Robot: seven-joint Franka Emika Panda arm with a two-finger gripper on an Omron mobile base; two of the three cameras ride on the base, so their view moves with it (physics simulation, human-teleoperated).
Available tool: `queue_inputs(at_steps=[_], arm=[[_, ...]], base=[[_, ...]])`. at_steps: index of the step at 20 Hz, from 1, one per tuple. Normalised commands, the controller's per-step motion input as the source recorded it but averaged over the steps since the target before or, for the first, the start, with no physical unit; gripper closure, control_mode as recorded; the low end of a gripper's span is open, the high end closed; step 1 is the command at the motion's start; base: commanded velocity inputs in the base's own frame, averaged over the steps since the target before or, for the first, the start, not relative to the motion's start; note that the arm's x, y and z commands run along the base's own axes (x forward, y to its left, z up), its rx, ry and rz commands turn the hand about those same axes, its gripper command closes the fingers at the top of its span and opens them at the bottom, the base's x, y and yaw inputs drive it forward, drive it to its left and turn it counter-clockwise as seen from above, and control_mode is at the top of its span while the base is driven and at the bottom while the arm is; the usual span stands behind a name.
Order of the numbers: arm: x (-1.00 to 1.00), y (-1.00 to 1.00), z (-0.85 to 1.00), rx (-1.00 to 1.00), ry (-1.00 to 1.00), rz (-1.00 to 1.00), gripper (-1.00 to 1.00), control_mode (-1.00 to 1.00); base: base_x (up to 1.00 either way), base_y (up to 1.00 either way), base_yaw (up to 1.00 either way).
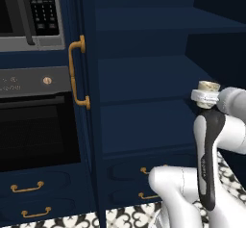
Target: Gather all objects into one cabinet and sort the glasses and bowls to opposite sides.
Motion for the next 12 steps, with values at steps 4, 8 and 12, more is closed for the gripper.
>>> queue_inputs(at_steps=[4,8,12], arm=[[-0.26,0.17,0.19,-0.01,0.24,-0.06,1.00,-1.00],[-0.17,0.35,0.01,-0.09,0.17,-0.05,1.00,-1.00],[-0.01,0.01,0.00,-0.06,0.03,0.10,1.00,-1.00]], base=[[0.00,0.00,0.00],[0.00,0.00,0.00],[0.00,0.00,0.00]])
